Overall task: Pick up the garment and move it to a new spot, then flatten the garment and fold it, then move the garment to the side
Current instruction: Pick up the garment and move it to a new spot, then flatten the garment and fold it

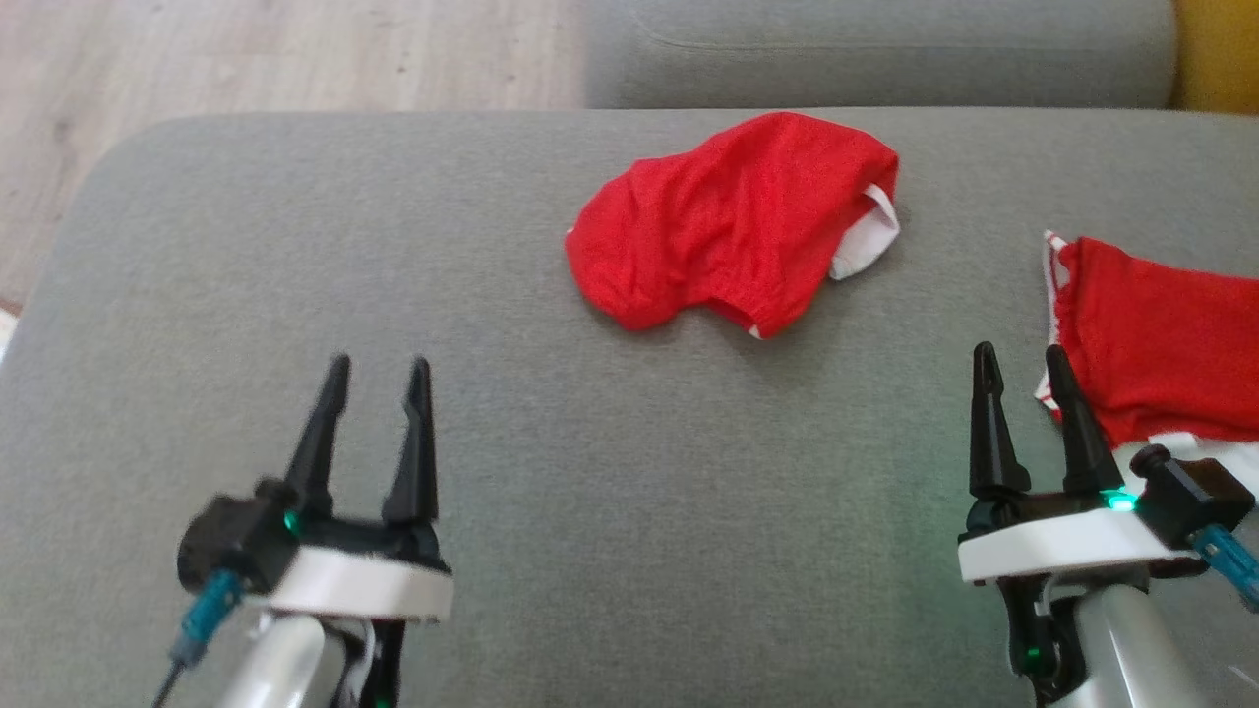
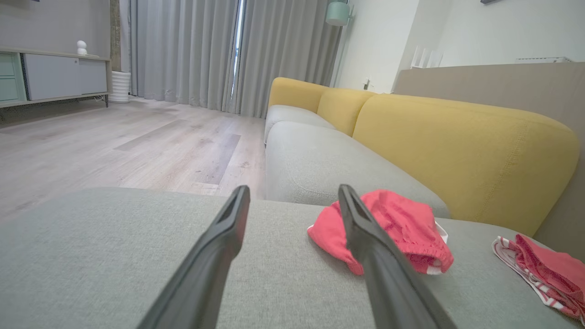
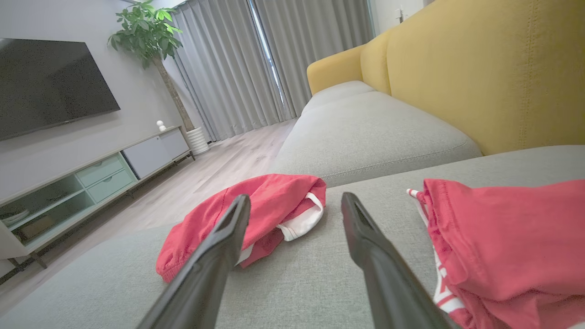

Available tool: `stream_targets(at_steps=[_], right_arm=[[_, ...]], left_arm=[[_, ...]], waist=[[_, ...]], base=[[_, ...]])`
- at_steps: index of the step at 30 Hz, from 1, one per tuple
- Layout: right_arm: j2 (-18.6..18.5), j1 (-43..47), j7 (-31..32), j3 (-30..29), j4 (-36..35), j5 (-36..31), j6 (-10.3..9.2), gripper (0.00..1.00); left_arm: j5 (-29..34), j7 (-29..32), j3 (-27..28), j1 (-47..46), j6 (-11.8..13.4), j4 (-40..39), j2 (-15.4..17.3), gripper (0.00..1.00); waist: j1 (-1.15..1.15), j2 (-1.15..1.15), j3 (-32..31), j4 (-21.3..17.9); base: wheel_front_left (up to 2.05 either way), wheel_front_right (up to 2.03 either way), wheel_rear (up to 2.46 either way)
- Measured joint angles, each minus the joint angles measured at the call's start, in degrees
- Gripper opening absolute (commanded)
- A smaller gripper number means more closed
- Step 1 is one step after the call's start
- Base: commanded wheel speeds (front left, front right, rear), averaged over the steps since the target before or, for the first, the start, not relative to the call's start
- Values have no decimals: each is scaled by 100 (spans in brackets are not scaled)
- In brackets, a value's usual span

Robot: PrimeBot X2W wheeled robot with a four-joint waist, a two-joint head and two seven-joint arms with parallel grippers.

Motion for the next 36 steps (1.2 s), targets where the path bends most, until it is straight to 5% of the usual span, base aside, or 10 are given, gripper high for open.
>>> stream_targets(at_steps=[13, 28, 29, 30, 36], right_arm=[[-1, -582, 281, 242, 186, -270, 0, 100], [-23, -2054, 833, 327, 2728, 516, 0, 100], [-35, -2109, 797, 408, 2815, 621, 0, 26], [-41, -2168, 725, 483, 2877, 690, 0, 0], [-49, -2349, 369, 901, 3059, 879, 0, 0]], left_arm=[[533, -1, 172, 52, -342, -92, -466, 100], [890, -1, 309, -238, -764, 315, -967, 100], [905, -1, 320, -237, -767, 338, -977, 100], [929, -1, 333, -237, -768, 363, -982, 100], [985, -1, 420, -232, -847, 423, -1033, 100]], waist=[[2, 0, 321, 433], [3, 0, 796, 1090], [2, 0, 787, 1112], [2, 0, 772, 1123], [2, 0, 649, 1106]], base=[[0, 0, 0], [0, 0, 0], [0, 0, 0], [0, 0, 0], [0, 0, 0]])
